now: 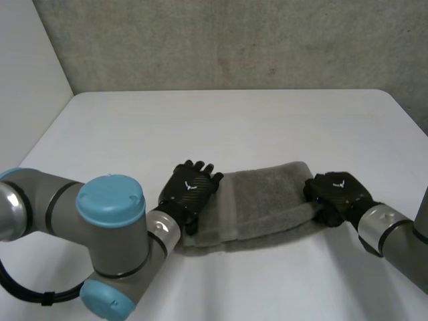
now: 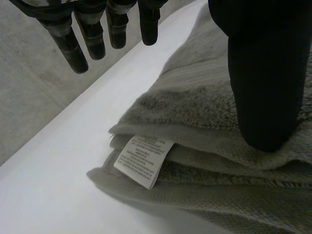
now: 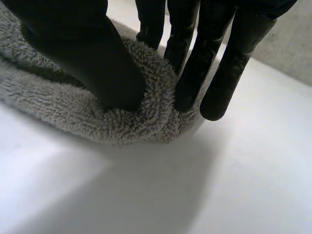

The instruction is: Fold the towel.

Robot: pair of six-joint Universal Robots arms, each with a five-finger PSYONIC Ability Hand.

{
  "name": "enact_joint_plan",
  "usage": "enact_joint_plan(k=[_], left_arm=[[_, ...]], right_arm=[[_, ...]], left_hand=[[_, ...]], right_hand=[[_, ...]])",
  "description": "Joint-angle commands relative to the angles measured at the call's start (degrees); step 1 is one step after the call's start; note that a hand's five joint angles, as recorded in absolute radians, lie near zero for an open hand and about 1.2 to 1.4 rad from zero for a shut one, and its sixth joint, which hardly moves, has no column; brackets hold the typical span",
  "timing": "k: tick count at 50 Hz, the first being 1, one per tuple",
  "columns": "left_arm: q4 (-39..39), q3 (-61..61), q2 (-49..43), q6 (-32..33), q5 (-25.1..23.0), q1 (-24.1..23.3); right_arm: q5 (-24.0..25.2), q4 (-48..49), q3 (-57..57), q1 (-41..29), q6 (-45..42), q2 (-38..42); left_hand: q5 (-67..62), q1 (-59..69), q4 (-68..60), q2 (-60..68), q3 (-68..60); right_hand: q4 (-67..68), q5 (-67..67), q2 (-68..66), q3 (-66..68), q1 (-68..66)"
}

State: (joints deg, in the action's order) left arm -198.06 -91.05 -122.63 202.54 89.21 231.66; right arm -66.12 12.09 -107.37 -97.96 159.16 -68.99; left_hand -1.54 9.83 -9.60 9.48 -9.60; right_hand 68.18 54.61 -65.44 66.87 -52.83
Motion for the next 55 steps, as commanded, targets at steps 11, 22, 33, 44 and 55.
enact_joint_plan(k=[11,22,33,44,55], left_arm=[[6.2,-7.3,18.6,-9.0,0.6,7.7],[6.3,-11.2,26.0,-9.4,0.0,18.6],[5.6,-9.5,26.2,-13.5,-1.1,16.5],[6.5,1.7,16.7,-15.8,-0.7,6.5],[10.9,5.8,8.2,-19.9,3.1,-0.8]], right_arm=[[-11.0,-0.1,17.5,-29.6,-17.3,2.2],[-8.1,0.0,22.8,-43.5,-22.6,14.9],[-10.7,-0.3,23.0,-43.8,-17.5,11.3],[-11.7,-4.5,17.9,-28.8,9.9,-2.3],[-6.1,-17.5,19.0,-18.6,19.3,-2.3]], left_hand=[[1.5,0.2,-0.4,0.6,-0.4],[1.5,0.2,-0.4,0.6,-0.4],[1.5,0.2,-0.4,0.6,-0.4],[1.5,0.2,-0.4,0.6,-0.4],[0.0,1.7,-2.0,2.1,-2.0]], right_hand=[[11.8,15.4,-14.6,13.1,-27.2],[11.8,15.4,-14.6,13.1,-27.2],[-46.4,-42.8,43.7,-45.1,31.0],[-58.2,-54.6,55.4,-56.9,42.8],[-58.2,-54.6,55.4,-56.9,42.8]])
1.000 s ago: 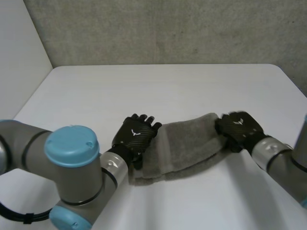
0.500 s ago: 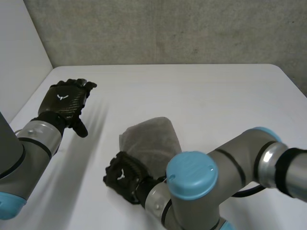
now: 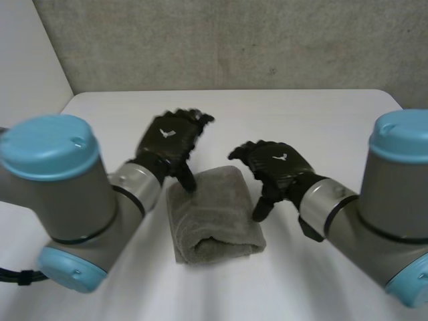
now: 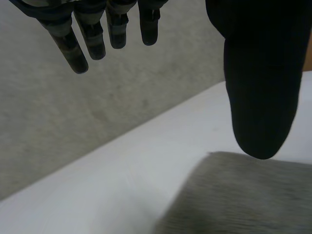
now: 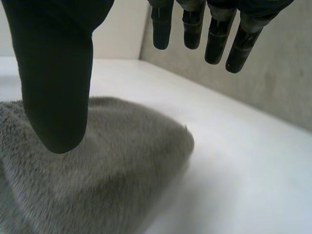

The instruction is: Fold the towel.

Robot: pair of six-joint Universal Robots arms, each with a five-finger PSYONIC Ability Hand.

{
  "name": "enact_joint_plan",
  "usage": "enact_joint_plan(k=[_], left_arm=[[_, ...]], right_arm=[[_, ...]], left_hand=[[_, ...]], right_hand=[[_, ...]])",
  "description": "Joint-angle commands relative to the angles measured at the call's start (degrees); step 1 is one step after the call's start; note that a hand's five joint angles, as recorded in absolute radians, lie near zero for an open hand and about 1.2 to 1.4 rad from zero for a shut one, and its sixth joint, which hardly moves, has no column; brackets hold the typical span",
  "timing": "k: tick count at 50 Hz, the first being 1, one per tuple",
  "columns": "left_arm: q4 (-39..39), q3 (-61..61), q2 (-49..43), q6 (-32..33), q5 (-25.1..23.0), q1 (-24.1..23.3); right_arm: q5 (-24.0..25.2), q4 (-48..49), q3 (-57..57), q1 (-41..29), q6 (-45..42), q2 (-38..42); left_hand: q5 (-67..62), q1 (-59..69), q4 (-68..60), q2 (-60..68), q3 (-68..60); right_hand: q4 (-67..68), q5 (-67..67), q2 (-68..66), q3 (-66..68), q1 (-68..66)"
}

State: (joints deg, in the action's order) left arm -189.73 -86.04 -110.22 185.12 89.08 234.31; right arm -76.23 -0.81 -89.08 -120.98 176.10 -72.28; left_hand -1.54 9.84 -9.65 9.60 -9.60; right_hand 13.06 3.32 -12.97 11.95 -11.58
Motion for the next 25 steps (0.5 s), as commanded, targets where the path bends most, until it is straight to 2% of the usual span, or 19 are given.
enact_joint_plan(k=[1,2,4,9,16,19,21,25], left_arm=[[2.8,0.4,-4.7,-2.5,4.9,-3.5],[2.8,0.3,-4.7,-2.5,5.0,-3.5],[2.5,-2.1,-5.1,-2.5,8.6,-3.5],[1.0,-6.1,-5.0,-2.0,12.0,-3.1],[-0.7,-10.9,-5.5,-2.0,11.8,-3.0],[-1.3,-12.0,-6.3,-2.0,11.8,-3.0],[-1.3,-12.1,-7.0,-2.0,11.7,-3.1],[-1.1,-11.6,-7.3,-1.9,11.6,-3.0]], right_arm=[[5.0,-4.6,1.3,4.7,2.5,2.1],[5.0,-4.6,1.3,4.7,2.5,2.1],[6.3,-5.0,3.6,4.4,2.8,6.2],[6.5,-5.0,7.2,3.9,2.3,11.1],[5.9,-4.6,12.0,0.9,-0.8,17.9],[4.8,-4.8,13.5,-0.2,-5.8,20.4],[1.2,-4.7,14.0,-0.5,-10.8,21.1],[-2.4,-4.5,14.0,-0.7,-14.5,20.8]], left_hand=[[0.0,1.7,-1.9,2.0,-2.0],[0.0,1.7,-1.9,2.0,-2.0],[0.2,1.6,-1.7,1.8,-1.8],[0.2,1.6,-1.7,1.8,-1.8],[0.2,1.6,-1.7,1.8,-1.8],[0.2,1.6,-1.7,1.8,-1.8],[0.2,1.6,-1.7,1.8,-1.8],[0.2,1.6,-1.7,1.8,-1.8]], right_hand=[[-3.1,-3.3,3.0,-2.0,1.6],[-3.1,-3.3,3.0,-2.0,1.6],[-3.1,-3.3,3.0,-2.0,1.6],[-3.1,-3.3,3.0,-2.0,1.6],[-3.1,-3.3,3.0,-2.0,1.6],[-3.1,-3.3,3.0,-2.0,1.6],[-3.1,-3.3,3.0,-2.0,1.6],[-3.1,-3.3,3.0,-2.0,1.6]])
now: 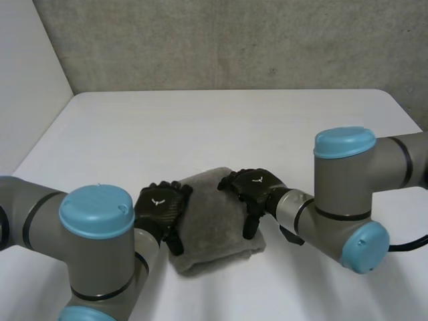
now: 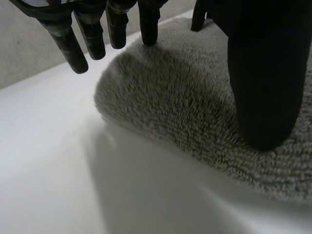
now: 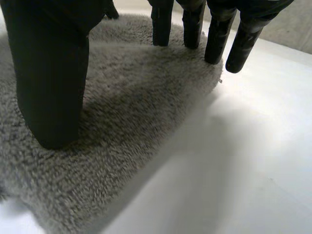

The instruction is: Fold the towel.

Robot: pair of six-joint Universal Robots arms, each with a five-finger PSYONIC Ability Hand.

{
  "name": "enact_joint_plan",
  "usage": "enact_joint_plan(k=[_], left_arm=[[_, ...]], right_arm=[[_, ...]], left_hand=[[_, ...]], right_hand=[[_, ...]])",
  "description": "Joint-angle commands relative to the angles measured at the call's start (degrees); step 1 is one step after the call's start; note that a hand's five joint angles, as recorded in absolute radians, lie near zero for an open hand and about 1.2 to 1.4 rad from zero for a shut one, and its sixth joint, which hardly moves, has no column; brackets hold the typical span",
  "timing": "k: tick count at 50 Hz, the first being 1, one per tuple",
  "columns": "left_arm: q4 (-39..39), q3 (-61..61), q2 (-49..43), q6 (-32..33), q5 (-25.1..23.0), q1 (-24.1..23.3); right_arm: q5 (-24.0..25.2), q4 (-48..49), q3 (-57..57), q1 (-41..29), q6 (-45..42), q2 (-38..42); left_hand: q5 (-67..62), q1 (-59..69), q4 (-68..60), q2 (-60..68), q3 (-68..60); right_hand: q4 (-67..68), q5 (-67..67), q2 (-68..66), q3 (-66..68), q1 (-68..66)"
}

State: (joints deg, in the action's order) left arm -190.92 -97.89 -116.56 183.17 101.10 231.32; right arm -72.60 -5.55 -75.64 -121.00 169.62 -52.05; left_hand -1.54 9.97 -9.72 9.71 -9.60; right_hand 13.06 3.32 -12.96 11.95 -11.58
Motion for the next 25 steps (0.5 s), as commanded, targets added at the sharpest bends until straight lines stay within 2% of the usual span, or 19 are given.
enact_joint_plan(k=[1,7,9,10,12,15,17,18,20,25], left_arm=[[0.2,0.5,-0.9,0.1,-0.4,0.0],[1.3,1.8,2.0,0.1,-0.4,0.6],[3.0,3.1,6.3,0.1,-0.4,1.9],[3.0,3.1,6.3,0.1,-0.4,1.9],[5.0,5.2,10.5,-0.1,-0.9,3.9],[6.4,6.7,12.3,-0.3,-1.8,5.0],[9.9,10.1,17.6,-0.8,-5.1,7.4],[10.0,10.1,17.6,-0.8,-5.1,7.4],[14.7,13.7,22.4,-2.1,-8.5,10.5],[22.0,18.1,27.1,-5.1,-11.6,14.7]], right_arm=[[-7.3,0.5,0.6,-0.7,-8.8,-0.2],[-8.2,3.9,-0.9,-0.8,-8.9,-5.5],[-9.2,6.3,-2.2,-0.1,-8.7,-10.5],[-9.2,6.3,-2.2,-0.1,-8.7,-10.5],[-11.6,8.4,-2.1,0.3,-7.3,-15.2],[-13.2,8.7,-1.8,1.5,-6.1,-17.0],[-16.3,8.5,-1.0,4.9,-4.3,-20.8],[-16.3,8.4,-1.0,4.9,-4.3,-20.8],[-18.8,7.3,-0.4,7.3,-3.6,-26.1],[-19.6,1.5,-0.1,10.0,-3.3,-31.7]], left_hand=[[0.3,1.3,-1.5,1.5,-1.6],[0.5,1.1,-1.3,1.3,-1.5],[0.8,0.8,-1.0,1.0,-1.1],[0.8,0.7,-1.0,1.0,-1.1],[1.2,0.4,-0.7,0.7,-0.8],[1.3,0.2,-0.5,0.5,-0.6],[1.3,0.2,-0.5,0.5,-0.6],[1.3,0.2,-0.5,0.5,-0.6],[1.5,0.1,-0.3,0.3,-0.4],[1.5,0.1,-0.3,0.3,-0.4]], right_hand=[[-3.1,-3.3,3.0,-2.0,1.6],[-3.1,-3.3,3.0,-2.0,1.6],[-3.1,-3.3,3.0,-2.0,1.6],[-3.1,-3.3,3.0,-2.0,1.6],[-3.1,-3.3,3.0,-2.0,1.6],[-3.1,-3.3,3.0,-2.0,1.6],[-3.1,-3.3,3.0,-2.0,1.6],[-3.1,-3.3,3.0,-2.0,1.6],[-3.1,-3.3,3.0,-2.0,1.6],[-3.1,-3.3,3.0,-2.0,1.6]])
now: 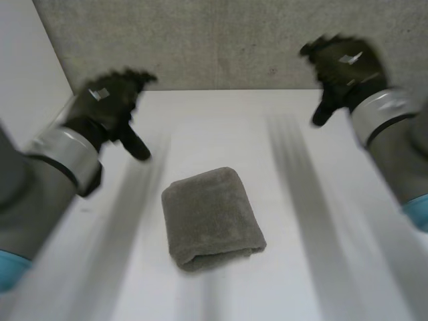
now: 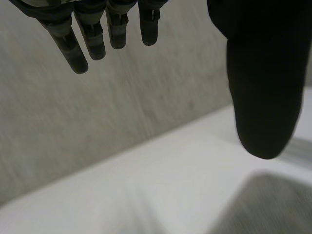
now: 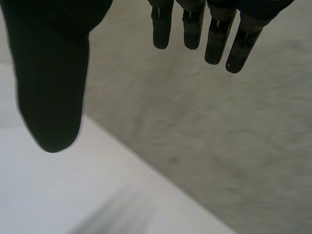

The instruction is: Fold the towel.

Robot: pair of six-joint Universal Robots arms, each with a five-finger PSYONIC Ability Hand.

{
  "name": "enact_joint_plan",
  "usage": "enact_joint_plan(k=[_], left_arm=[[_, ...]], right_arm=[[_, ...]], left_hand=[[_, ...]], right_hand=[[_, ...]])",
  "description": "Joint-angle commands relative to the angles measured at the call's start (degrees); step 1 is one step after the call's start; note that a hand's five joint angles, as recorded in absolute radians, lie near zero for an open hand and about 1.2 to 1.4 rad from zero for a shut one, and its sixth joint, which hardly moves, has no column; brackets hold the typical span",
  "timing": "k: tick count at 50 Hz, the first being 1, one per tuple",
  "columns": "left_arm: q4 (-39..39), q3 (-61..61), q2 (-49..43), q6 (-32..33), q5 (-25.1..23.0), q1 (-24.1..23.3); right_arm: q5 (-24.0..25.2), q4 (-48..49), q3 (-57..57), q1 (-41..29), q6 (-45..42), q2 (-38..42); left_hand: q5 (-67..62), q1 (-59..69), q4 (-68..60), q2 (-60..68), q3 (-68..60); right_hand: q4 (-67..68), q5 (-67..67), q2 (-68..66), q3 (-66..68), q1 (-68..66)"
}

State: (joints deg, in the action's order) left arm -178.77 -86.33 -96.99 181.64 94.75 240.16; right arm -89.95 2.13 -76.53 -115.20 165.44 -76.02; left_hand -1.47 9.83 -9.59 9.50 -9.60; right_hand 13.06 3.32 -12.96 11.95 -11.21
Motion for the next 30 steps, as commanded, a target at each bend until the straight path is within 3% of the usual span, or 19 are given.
enact_joint_plan(k=[1,8,16,30], left_arm=[[11.6,7.0,8.6,-4.3,-6.3,6.5],[12.6,3.0,10.7,-5.9,-9.2,9.2],[7.6,-0.6,10.7,-5.6,-9.4,9.1],[4.0,-5.5,10.9,-5.5,-9.2,8.7]], right_arm=[[-2.2,-8.3,0.5,5.2,0.9,-8.6],[-1.6,-12.9,-2.9,7.3,2.4,-11.0],[2.4,-12.7,-5.0,7.6,2.7,-13.0],[3.4,-12.4,-8.0,6.8,2.6,-13.1]], left_hand=[[1.4,0.2,-0.5,0.5,-0.4],[1.3,0.4,-0.6,0.7,-0.6],[1.3,0.4,-0.6,0.7,-0.6],[1.4,0.2,-0.5,0.5,-0.4]], right_hand=[[-3.1,-3.3,3.0,-2.0,1.2],[-3.1,-3.3,3.0,-2.0,1.2],[-3.1,-3.3,3.0,-2.0,1.2],[-3.1,-3.3,3.0,-2.0,1.2]])
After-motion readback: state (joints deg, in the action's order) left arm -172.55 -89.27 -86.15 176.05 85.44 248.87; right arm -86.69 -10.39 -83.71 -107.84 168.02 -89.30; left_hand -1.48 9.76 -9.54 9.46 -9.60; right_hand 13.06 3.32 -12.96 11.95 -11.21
